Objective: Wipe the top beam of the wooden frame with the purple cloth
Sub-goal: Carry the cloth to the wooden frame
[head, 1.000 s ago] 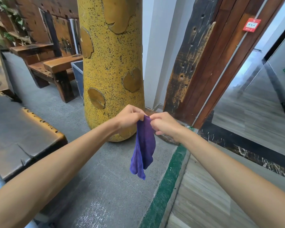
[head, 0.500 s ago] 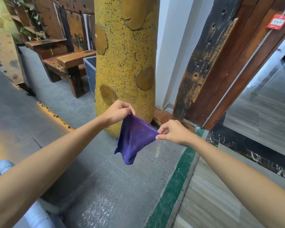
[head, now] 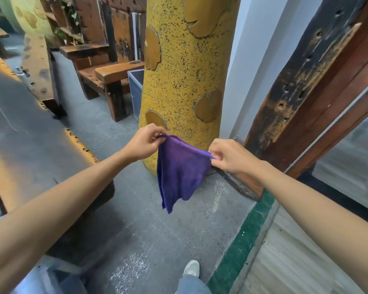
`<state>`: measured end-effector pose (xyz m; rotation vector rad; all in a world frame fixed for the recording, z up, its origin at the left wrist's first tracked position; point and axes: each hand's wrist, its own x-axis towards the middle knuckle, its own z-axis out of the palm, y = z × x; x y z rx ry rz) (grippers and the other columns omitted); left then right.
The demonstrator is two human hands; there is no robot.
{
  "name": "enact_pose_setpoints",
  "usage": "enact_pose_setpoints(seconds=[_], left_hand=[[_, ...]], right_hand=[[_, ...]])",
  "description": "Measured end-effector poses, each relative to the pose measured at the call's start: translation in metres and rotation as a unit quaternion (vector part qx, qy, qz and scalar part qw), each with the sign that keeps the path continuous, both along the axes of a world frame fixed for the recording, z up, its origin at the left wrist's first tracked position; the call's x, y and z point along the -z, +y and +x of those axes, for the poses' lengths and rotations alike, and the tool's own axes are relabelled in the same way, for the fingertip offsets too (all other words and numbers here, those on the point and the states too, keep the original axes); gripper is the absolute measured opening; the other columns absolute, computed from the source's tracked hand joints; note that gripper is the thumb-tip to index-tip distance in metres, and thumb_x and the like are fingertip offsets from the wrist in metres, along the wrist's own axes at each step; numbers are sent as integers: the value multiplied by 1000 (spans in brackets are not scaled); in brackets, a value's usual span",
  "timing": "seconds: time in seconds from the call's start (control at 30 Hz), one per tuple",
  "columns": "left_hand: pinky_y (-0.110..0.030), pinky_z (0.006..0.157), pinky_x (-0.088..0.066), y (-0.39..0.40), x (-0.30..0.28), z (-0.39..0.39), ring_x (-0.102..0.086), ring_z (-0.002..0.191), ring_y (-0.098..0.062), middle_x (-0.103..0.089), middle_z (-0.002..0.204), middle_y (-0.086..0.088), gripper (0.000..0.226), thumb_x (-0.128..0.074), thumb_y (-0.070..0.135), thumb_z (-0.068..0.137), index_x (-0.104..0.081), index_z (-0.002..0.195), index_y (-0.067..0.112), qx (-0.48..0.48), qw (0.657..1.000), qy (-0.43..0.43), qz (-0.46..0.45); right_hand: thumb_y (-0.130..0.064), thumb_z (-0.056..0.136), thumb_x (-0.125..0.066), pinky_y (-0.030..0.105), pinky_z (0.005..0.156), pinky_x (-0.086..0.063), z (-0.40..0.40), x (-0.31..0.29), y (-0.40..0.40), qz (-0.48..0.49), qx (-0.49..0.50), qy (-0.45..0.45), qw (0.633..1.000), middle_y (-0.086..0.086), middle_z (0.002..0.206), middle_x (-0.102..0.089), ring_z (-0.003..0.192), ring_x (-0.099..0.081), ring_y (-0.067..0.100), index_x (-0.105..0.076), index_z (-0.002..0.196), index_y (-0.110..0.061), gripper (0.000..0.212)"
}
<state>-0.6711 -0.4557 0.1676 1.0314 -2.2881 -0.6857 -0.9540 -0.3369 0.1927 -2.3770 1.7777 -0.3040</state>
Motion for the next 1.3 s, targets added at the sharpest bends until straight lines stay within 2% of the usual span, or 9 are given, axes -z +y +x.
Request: enact_pose_setpoints(seconds=[0.13,0.27,0.43,0.53,0.63,0.73,0.87,1.1,1.3], left_hand=[[-36,84,-49,-43,8,-6,-57,92,-13,-63,97,3,21,-60,9,97,-75,104,20,-14,1000,-13,-1],[-39,84,-52,-86,12,0,-56,86,-4,-57,88,19,20,-61,8,96,-77,104,17,-51,998,-27,3],[-47,83,-55,-135,16,21,-60,85,-24,-59,86,0,21,-65,5,94,-80,104,17,-117,992,-44,4],[-46,83,-55,-160,13,35,-58,84,-23,-56,81,11,22,-65,2,92,-80,104,13,-131,990,-55,0],[-44,83,-55,-196,14,54,-58,85,-20,-56,81,17,22,-65,1,92,-81,102,12,-169,983,-65,-4],[-43,83,-55,-229,21,74,-57,86,-18,-54,83,24,21,-66,1,92,-81,103,11,-195,979,-64,-6],[-45,86,-54,-285,39,109,-61,91,-23,-58,87,4,20,-67,5,93,-80,106,12,-227,970,-87,25],[-39,84,-53,-404,59,191,-59,94,-20,-65,95,-5,21,-67,12,94,-80,110,18,-277,953,-106,58],[-16,67,-42,-502,52,261,-60,83,-12,-76,94,-4,19,-68,14,93,-81,107,13,-307,942,-116,72]], right_hand=[[-6,78,-64,40,66,-50,-12,19,-56,26,-11,-51,998,-6,69,-56,67,-54,24,-52,74,-21,20],[-11,85,-66,33,73,-56,-16,30,-123,69,-23,-84,994,-4,85,-69,81,-66,19,-71,97,-22,17],[-19,87,-67,29,73,-56,0,44,-207,99,-78,-50,991,0,85,-75,78,-68,16,-80,108,-23,25],[-29,90,-70,34,70,-59,14,48,-250,79,-109,-36,990,1,74,-76,70,-69,18,-84,99,-18,20],[-44,92,-71,35,67,-57,33,52,-306,72,-135,-7,988,-3,71,-73,69,-67,16,-82,91,-16,29],[-46,90,-73,40,68,-58,49,58,-358,88,-163,14,983,-8,71,-66,72,-64,16,-73,87,-18,27],[-36,86,-78,40,70,-57,77,69,-439,95,-198,11,975,-8,71,-65,70,-64,18,-64,84,-22,20],[-41,84,-83,33,71,-48,157,90,-587,108,-186,-77,974,4,77,-73,73,-65,21,-68,78,-11,34],[-20,82,-83,24,64,-40,228,84,-692,116,-171,-107,973,8,74,-72,68,-62,18,-67,79,-10,19]])
